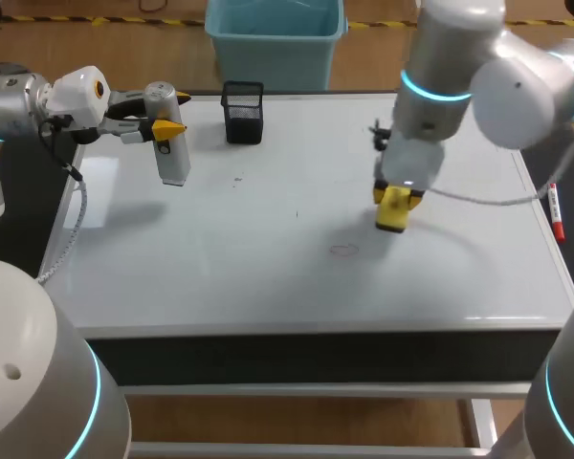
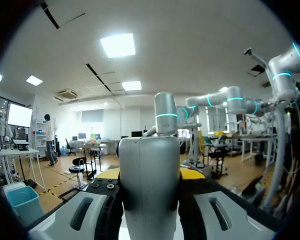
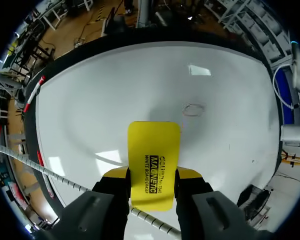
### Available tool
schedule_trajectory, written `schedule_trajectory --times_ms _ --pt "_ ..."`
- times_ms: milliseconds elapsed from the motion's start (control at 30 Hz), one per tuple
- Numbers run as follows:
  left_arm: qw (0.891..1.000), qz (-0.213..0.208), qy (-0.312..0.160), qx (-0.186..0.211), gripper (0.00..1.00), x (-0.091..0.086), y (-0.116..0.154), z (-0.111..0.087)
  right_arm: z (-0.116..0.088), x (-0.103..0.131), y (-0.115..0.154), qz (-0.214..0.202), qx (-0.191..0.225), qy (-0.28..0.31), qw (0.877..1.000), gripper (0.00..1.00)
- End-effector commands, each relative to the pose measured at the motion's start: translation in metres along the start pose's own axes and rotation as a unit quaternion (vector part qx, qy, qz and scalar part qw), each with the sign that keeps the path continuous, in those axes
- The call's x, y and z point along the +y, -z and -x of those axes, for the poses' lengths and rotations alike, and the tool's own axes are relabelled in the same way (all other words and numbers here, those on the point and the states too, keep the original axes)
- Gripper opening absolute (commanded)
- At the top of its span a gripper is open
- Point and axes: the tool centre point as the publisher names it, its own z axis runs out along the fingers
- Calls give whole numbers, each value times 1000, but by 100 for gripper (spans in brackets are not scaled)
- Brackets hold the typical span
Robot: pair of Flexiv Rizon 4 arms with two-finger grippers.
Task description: Pick up the inspection probe, press it on each red-marked spot on the whiteboard one by one, put down the probe, pick up the eraser, and wipe off all the red marks.
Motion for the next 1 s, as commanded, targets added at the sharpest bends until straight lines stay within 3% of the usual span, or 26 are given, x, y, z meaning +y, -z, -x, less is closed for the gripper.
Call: schedule_trajectory --times_ms 33,233,467,1000 --pt "1000 -1 0 1 0 0 0 1 34 22 5 -6 31 4 999 0" --pt "1000 -1 0 1 0 0 0 1 69 43 0 1 43 5 999 0" --pt "1000 -1 0 1 0 0 0 1 91 58 -11 28 66 -17 997 0" --pt "1000 -1 0 1 0 0 0 1 96 69 -34 18 46 5 999 0"
